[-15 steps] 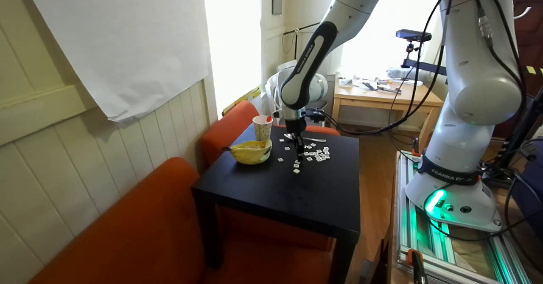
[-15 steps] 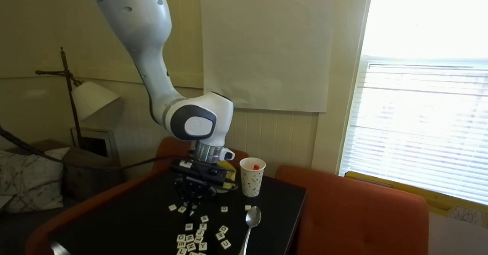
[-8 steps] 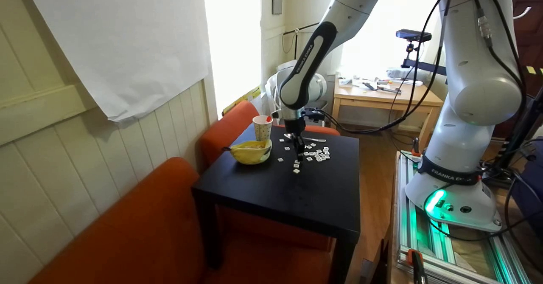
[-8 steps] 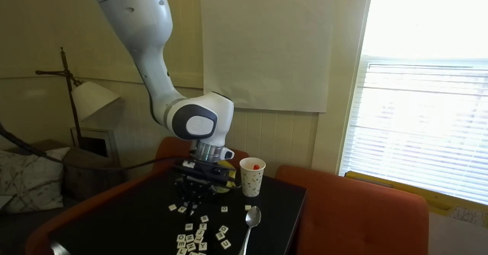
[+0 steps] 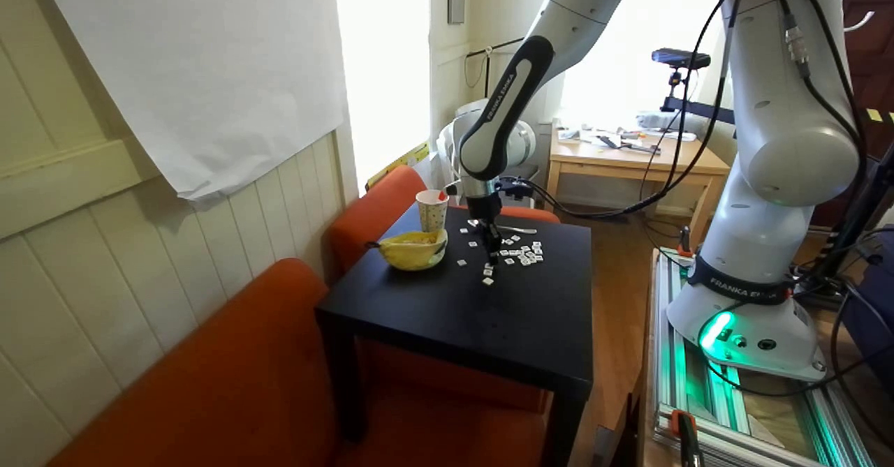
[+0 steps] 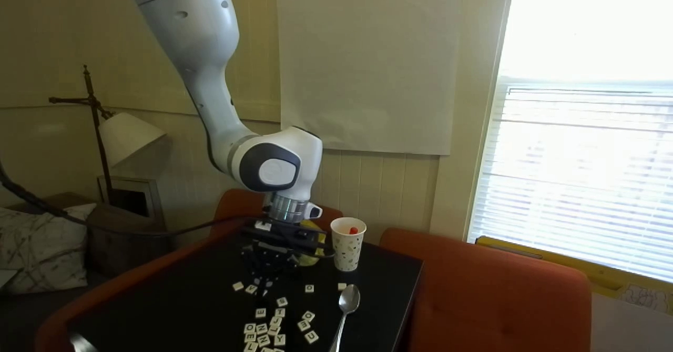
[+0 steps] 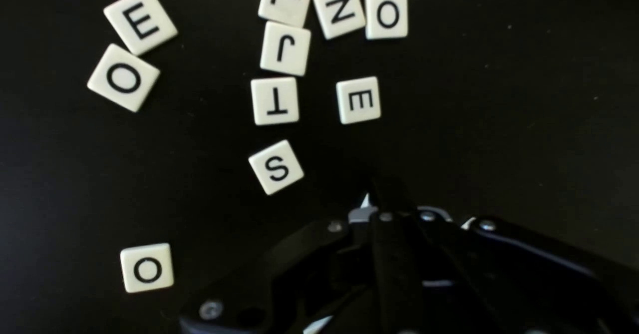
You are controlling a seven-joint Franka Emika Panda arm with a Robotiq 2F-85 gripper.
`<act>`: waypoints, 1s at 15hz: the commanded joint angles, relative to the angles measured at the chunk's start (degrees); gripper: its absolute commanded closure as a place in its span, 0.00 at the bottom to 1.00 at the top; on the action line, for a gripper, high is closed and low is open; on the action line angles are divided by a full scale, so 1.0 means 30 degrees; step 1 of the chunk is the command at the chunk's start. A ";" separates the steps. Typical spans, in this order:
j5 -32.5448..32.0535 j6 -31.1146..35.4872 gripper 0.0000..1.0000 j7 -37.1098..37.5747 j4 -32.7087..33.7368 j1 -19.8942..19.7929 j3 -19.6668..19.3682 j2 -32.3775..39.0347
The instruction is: Shift a letter tile to the left
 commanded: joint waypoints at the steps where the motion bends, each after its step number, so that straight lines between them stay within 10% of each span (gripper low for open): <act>1: 0.0019 -0.0209 1.00 -0.0284 -0.0605 -0.0315 0.0233 -0.0815; 11: 0.1802 0.0296 1.00 0.0090 -0.3630 -0.0779 -0.0478 -0.5234; 12: 0.2045 0.0281 0.74 0.0301 -0.3883 -0.0770 -0.0719 -0.5750; 15: 0.2415 0.1003 0.60 0.1790 -0.4825 -0.0614 -0.1636 -0.7376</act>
